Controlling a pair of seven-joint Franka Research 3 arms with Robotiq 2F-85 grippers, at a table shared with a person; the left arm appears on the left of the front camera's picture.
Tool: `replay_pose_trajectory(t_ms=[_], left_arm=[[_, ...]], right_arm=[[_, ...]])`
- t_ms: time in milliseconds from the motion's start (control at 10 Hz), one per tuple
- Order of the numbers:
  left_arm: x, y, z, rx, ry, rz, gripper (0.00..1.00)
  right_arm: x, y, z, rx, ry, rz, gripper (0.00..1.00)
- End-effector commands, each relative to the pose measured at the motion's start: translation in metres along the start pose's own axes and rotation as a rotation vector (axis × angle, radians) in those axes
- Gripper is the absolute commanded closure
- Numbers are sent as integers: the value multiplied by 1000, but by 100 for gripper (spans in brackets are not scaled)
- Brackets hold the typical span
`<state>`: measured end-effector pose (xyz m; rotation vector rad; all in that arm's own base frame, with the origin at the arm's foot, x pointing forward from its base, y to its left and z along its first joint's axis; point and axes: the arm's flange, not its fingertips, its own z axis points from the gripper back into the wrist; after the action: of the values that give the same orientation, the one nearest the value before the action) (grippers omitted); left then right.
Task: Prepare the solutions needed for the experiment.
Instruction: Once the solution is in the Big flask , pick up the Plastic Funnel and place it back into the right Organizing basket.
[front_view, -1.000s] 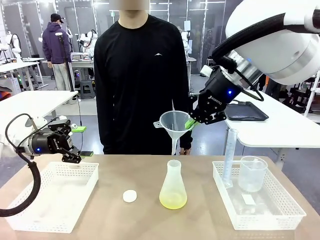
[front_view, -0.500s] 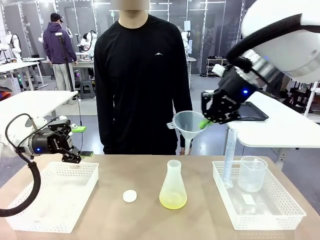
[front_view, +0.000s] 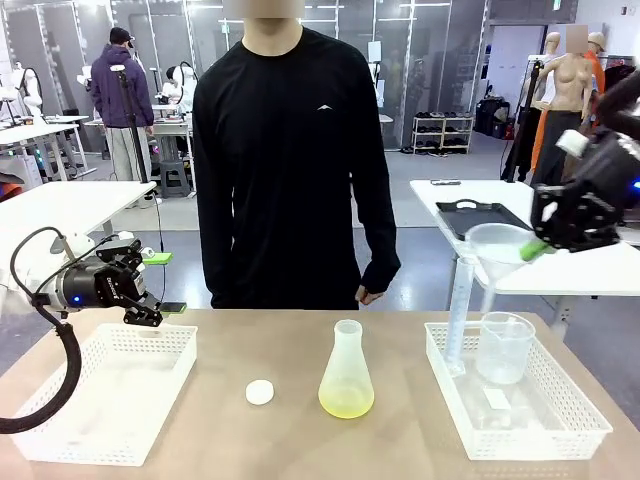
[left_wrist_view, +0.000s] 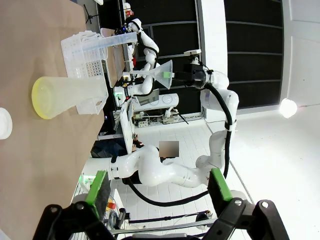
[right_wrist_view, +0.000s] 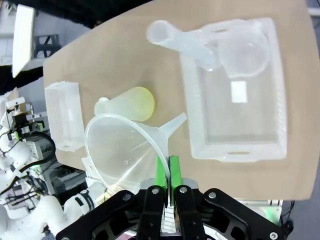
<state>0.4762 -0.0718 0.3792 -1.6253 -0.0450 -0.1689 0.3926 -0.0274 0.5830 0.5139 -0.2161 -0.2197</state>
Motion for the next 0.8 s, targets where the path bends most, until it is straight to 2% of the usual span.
replay_pose_trajectory(t_ms=[0,300,500,700], left_arm=[[0,-2,-1,-6,-5,4,0],[0,-2,-1,-6,-5,4,0],[0,-2,-1,-6,-5,4,0],[0,-2,-1,-6,-5,4,0]], right_arm=[[3,-5,3,5,34,-31,100],[6,-20,-15,-16,57,-64,100],[7,-36,-59,-42,64,-118,100],[0,-50,-95,-66,128,-177,100]])
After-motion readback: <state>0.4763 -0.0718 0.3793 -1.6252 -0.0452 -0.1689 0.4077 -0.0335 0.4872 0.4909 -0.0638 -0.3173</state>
